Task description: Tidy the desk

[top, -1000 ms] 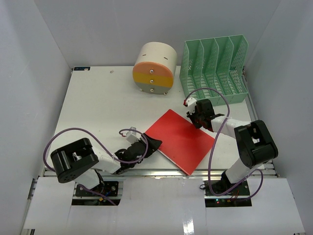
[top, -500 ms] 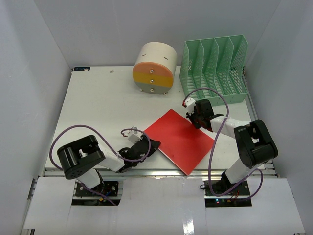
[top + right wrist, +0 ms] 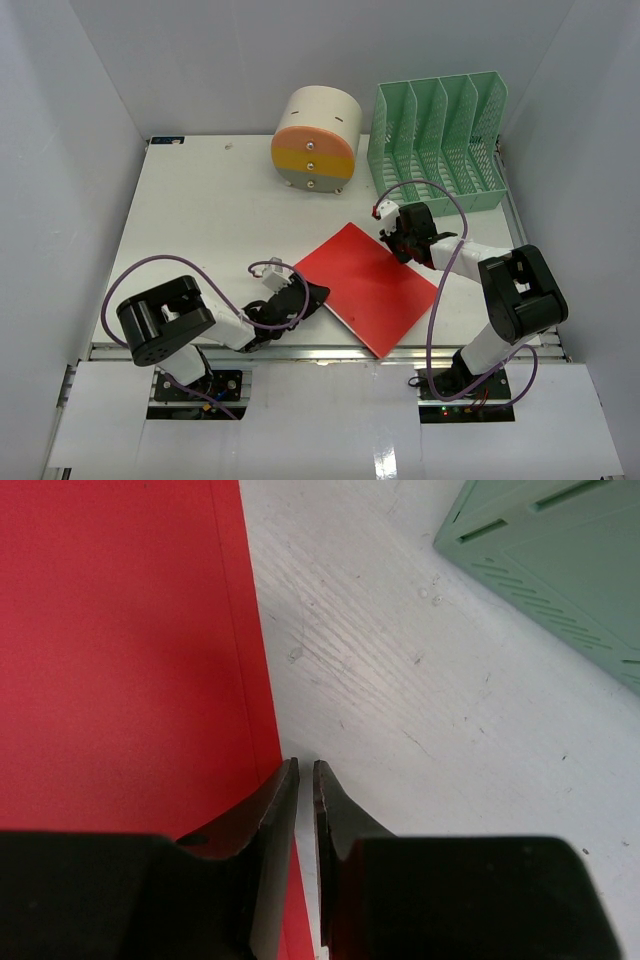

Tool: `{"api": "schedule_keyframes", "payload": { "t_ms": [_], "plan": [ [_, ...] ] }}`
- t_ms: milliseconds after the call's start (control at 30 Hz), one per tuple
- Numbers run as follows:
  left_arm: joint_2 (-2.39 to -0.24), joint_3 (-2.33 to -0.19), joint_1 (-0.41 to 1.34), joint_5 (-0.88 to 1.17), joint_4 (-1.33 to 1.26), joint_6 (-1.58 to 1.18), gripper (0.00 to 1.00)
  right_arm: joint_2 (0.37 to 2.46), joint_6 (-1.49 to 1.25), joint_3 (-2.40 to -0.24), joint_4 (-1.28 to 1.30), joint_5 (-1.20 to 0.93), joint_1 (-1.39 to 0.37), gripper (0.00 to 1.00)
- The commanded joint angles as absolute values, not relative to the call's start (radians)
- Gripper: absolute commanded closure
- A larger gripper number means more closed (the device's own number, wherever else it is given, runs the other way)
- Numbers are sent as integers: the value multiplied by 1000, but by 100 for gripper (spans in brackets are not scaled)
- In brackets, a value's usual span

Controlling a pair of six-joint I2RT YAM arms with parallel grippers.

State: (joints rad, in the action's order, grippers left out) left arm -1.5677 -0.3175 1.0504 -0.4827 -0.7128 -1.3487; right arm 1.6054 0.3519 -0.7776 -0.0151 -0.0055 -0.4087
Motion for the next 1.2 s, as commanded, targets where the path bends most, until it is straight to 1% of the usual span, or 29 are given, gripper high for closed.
{"api": "schedule_keyframes", "payload": {
  "t_ms": [0,100,300,367,600,667,833,1033,1167],
  "plan": [
    [-1526,-359,1055,-491,-749,-1360,57,1620,334,-778,114,-145,-445,81],
    [-1503,-345,1054,-508,-754,-1373,61,1615,333,-781,121,-161,-445,81],
    [-1441,-315,1054,-531,-813,-1344,75,1610,332,-785,136,-190,-445,81],
    [-1425,-317,1054,-534,-812,-1332,82,1608,333,-785,138,-195,-445,81],
    [-1394,-321,1054,-532,-797,-1286,98,1582,331,-789,141,-210,-445,79],
    [-1380,-322,1054,-525,-786,-1262,100,1559,335,-790,140,-210,-444,77],
    [-1320,-307,1054,-497,-775,-1155,100,1489,371,-822,170,-199,-428,65],
    [-1235,-283,1054,-509,-715,-1127,100,1377,469,-868,225,-274,-375,40],
    [-1189,-289,1055,-516,-689,-1089,100,1287,541,-917,300,-345,-346,32]
  ]
}}
